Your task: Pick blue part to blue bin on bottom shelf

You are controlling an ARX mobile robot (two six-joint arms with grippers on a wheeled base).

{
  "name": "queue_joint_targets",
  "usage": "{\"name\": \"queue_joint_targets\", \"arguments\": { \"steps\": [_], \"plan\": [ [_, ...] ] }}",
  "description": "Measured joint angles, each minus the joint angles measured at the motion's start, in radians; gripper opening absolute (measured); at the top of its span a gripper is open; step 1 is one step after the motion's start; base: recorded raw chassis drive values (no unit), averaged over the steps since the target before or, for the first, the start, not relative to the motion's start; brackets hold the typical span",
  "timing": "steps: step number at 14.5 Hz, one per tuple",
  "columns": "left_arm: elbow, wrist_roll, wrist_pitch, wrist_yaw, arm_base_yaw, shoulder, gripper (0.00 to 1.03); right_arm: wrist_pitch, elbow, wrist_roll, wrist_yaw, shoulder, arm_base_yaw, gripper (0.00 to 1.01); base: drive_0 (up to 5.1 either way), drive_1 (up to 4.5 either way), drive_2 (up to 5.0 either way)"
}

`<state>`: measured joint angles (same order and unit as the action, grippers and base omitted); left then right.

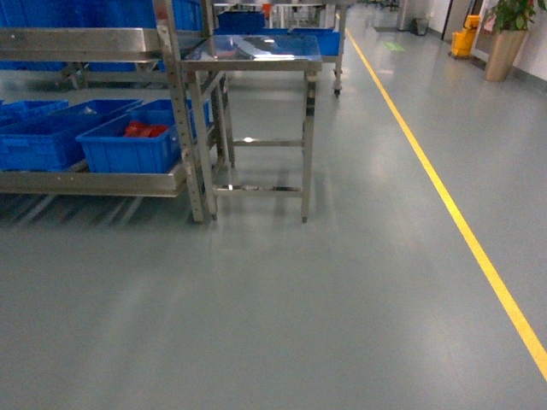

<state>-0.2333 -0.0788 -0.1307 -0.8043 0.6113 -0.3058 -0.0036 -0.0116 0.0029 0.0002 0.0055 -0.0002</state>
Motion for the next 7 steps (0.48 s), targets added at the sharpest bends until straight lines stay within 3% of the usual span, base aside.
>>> {"name": "queue_joint_targets", "arguments": {
  "steps": [7],
  "plan": [
    [0.0,0.0,-0.002,-0.001,0.0,0.001,0.44,0.0,0.0,0.0,0.0,0.0,0.0,0.98,0.0,4.36,-4.3]
  ]
}}
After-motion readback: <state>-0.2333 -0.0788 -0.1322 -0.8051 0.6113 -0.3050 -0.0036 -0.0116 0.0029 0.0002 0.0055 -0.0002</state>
